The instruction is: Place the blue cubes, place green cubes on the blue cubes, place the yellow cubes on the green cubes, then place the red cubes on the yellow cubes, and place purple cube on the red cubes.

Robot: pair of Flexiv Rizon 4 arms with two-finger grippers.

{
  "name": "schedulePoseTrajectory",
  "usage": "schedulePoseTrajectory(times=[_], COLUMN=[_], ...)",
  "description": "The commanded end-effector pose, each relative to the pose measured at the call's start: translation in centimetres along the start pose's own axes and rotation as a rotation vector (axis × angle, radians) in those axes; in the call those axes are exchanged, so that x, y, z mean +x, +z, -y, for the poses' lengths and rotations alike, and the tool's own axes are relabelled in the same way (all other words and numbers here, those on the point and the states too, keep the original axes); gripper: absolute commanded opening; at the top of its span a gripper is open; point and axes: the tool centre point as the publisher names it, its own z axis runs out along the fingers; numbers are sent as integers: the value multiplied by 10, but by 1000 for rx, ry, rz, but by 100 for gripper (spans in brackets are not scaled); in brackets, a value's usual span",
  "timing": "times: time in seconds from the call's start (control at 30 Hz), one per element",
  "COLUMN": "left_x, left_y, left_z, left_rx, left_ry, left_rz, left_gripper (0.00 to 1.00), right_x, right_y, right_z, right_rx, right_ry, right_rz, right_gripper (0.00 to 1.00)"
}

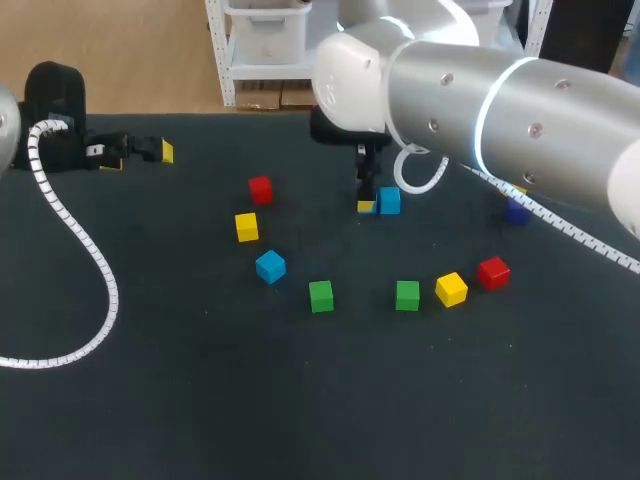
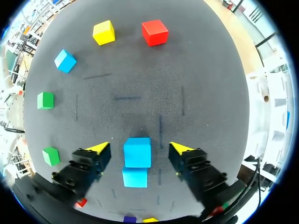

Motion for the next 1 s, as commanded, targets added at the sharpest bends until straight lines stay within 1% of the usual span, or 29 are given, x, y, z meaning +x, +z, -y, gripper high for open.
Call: schedulePoseTrajectory(times=[0.03, 0.17, 1.0], left_x=[2, 2, 2], left_y=[-1, -1, -1], left_z=[-3, -3, -3], left_rx=[12, 12, 12], left_ry=[3, 3, 3], left_rz=[6, 6, 6], left_gripper=[100, 100, 100], right_x=[0, 0, -2], right_y=[0, 0, -3], right_z=[0, 0, -4], right_rx=[1, -1, -11], right_ry=[2, 2, 28], right_rz=[-1, -2, -4], right_gripper=[49, 44, 41])
